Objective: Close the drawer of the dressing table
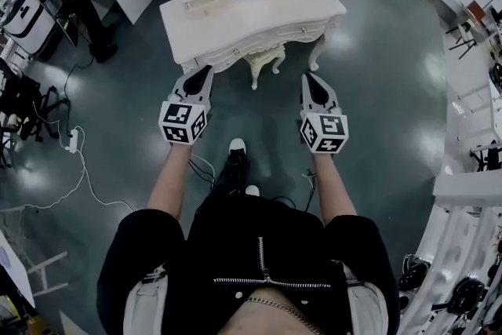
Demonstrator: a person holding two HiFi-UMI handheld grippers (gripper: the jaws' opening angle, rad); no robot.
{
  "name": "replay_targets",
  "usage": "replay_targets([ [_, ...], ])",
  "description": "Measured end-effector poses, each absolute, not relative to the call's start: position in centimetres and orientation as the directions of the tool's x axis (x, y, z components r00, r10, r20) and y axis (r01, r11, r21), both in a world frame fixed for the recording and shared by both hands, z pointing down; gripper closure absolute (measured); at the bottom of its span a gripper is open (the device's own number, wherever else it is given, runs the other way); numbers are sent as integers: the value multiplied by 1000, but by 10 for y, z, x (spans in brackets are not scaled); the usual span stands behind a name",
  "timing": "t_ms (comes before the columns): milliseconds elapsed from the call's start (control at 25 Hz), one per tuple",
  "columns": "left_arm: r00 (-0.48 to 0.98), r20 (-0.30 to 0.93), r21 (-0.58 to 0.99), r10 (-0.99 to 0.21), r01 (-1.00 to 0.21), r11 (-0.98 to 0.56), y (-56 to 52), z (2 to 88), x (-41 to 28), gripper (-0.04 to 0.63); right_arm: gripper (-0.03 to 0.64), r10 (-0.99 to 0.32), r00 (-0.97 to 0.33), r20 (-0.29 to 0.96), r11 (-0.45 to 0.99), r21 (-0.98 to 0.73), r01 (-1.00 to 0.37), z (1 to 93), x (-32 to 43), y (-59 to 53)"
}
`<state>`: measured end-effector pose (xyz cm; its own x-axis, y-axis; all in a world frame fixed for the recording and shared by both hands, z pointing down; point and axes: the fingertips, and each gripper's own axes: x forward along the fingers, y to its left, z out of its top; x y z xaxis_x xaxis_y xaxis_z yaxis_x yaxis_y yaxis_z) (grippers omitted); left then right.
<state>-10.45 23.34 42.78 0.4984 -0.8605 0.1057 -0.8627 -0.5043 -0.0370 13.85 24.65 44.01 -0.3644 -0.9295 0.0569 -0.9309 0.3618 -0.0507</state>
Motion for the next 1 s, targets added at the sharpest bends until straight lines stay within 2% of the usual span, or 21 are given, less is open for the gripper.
replay_targets([
  [640,533,115,-10,-839,-843,-537,41,438,-126,568,614,-935,-341,93,339,-35,-940,436,106,66],
  [1000,532,127,-1,-837,-844,-537,-27,444,-153,568,614,-928,-353,119,355,1,-935,434,73,-1],
])
